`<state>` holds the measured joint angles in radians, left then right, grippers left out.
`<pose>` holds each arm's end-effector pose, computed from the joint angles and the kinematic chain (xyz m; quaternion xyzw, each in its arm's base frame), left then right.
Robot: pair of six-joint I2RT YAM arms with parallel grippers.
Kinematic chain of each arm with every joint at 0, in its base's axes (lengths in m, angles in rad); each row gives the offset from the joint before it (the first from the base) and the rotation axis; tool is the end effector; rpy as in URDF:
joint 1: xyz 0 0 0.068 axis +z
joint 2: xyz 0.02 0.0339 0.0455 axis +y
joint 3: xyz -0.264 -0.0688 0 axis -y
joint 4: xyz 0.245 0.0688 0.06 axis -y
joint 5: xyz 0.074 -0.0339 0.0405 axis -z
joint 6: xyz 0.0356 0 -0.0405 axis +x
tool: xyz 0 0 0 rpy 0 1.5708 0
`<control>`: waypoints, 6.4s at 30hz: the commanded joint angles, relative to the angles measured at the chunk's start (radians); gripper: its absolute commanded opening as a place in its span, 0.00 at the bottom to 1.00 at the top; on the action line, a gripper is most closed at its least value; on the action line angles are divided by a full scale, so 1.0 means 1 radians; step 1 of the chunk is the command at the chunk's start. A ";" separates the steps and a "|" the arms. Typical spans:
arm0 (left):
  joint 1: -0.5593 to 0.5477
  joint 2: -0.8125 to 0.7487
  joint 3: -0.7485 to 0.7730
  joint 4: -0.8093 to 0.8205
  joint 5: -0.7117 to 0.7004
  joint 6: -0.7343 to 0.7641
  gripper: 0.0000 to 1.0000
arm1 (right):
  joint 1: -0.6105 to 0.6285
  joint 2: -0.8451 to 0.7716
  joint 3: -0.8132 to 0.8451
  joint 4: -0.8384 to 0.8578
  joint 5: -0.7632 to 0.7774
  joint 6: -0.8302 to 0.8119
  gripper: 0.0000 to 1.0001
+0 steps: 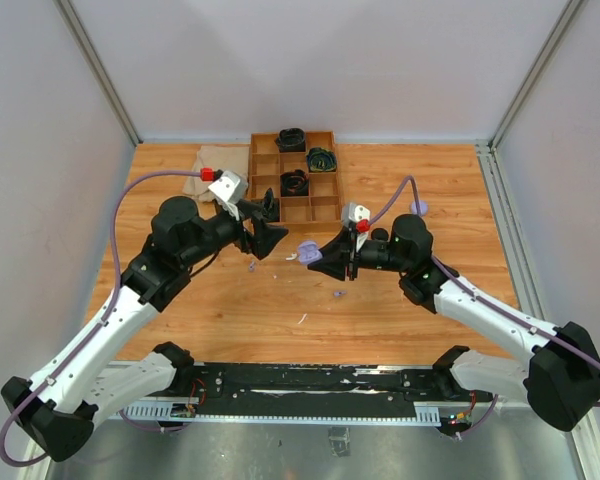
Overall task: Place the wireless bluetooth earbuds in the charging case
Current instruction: Pick up the earbud from the center of the board, then place the earbud in the charging case.
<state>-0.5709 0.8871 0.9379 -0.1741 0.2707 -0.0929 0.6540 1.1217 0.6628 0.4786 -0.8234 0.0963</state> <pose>0.1651 -0.1174 0.3772 0.2626 0.7002 -0.3094 0.5874 0.1824 0.1727 0.2985 -0.4513 0.5382 0.5004 0.5062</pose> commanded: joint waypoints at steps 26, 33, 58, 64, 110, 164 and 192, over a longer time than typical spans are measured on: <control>0.182 0.271 -0.133 -0.100 -0.367 -0.328 0.87 | -0.011 -0.107 -0.294 0.165 0.432 -0.169 0.10; 0.184 0.431 -0.112 -0.063 -0.337 -0.332 0.84 | -0.010 -0.093 -0.308 0.172 0.490 -0.189 0.10; 0.183 0.762 -0.027 -0.040 -0.212 -0.299 0.76 | -0.011 -0.102 -0.313 0.166 0.510 -0.198 0.11; 0.179 0.742 -0.055 -0.056 -0.165 -0.293 0.74 | -0.010 -0.098 -0.311 0.165 0.507 -0.196 0.11; 0.100 0.666 0.056 -0.447 -0.394 -0.245 0.58 | -0.010 -0.092 -0.300 0.144 0.501 -0.196 0.11; 0.114 0.638 0.075 -0.380 -0.307 -0.186 0.16 | -0.008 -0.088 -0.268 0.123 0.449 -0.205 0.11; 0.022 0.023 -0.147 0.268 0.066 -0.290 0.14 | 0.003 -0.164 -0.207 0.296 0.317 -0.064 0.11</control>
<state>-0.5289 0.9512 0.8169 -0.0532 0.2600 -0.3569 0.6540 0.9661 0.4038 0.6693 -0.4519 -0.0124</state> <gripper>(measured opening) 0.205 0.276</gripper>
